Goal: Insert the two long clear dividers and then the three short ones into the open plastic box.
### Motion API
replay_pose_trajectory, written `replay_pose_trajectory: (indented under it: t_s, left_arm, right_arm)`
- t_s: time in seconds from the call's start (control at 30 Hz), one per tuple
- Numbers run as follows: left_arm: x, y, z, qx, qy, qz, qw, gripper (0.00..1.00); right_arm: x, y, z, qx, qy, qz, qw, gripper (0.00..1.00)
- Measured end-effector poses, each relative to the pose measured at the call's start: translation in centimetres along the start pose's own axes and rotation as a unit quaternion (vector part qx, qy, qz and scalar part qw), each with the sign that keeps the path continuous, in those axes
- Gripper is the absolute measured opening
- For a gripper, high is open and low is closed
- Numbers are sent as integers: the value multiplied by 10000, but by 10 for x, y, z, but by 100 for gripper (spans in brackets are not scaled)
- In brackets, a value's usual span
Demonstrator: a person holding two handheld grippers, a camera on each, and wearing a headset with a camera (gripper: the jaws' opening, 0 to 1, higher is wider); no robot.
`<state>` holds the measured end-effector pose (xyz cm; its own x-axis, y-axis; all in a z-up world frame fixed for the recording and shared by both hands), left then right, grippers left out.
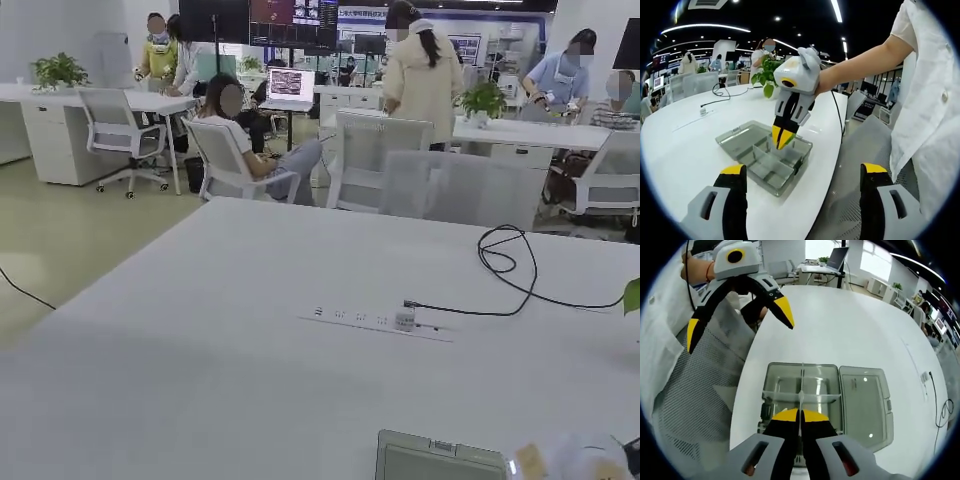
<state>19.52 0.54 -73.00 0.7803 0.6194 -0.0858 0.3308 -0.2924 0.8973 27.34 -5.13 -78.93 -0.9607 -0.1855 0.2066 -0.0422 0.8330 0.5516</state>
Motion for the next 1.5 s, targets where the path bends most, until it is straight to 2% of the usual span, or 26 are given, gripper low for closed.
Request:
replay_pose_trajectory:
  t_s: [0.37,0.93,1.23,1.5]
  left_arm:
    - [0,-4,0,40,4,-40,10000,97]
    - [-1,-3,1,43,-9,-2,10000,96]
    - [-1,-2,-1,41,3,-3,10000,96]
    - [-1,-2,-1,65,23,-32,10000,96]
  right_arm:
    - [-2,-10,15,373,78,-17,9993,3]
    - [-3,-12,16,454,21,-42,9990,3]
    - [-2,-7,9,217,-74,96,9997,8]
    - [2,2,-7,-196,-197,287,9992,15]
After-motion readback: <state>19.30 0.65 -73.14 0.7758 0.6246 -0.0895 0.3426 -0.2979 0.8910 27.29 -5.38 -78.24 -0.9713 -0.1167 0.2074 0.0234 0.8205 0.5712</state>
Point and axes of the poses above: the centre of the closed fingertips' face, and the gripper's own axes: z roughly forward along the fingers, x roughly to its left, y roughly out of its top, the point moved 1 cm from there along -z, roughly backward along the fingers, and after that the axes turned 14 degrees about y, right-handed, at the moved point
